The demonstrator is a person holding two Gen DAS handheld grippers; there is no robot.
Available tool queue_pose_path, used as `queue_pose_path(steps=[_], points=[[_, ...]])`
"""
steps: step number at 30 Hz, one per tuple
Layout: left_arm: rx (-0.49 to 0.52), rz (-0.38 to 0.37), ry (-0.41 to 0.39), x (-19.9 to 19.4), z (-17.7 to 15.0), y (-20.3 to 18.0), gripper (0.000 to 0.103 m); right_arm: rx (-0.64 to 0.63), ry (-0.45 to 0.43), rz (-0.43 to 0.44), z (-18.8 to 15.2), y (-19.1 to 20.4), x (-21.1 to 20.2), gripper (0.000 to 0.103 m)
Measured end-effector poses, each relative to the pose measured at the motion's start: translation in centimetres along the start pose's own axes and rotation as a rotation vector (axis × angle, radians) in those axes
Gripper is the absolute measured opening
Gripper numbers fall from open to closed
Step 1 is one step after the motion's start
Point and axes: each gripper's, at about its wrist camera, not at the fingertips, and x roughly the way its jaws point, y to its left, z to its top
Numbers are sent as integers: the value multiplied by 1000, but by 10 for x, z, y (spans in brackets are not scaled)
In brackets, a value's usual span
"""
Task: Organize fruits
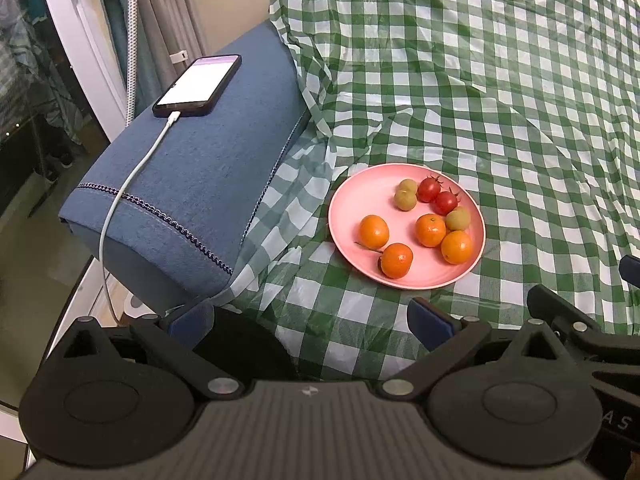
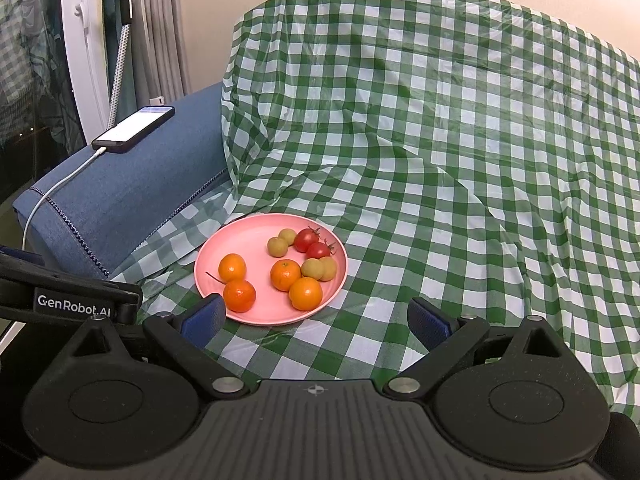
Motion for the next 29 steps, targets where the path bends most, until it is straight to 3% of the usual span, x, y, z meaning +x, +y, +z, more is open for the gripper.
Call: queue_pose_path(steps=[29], points=[[5, -7, 5, 4, -1, 1, 103, 2, 2, 1, -4, 3, 5, 97]])
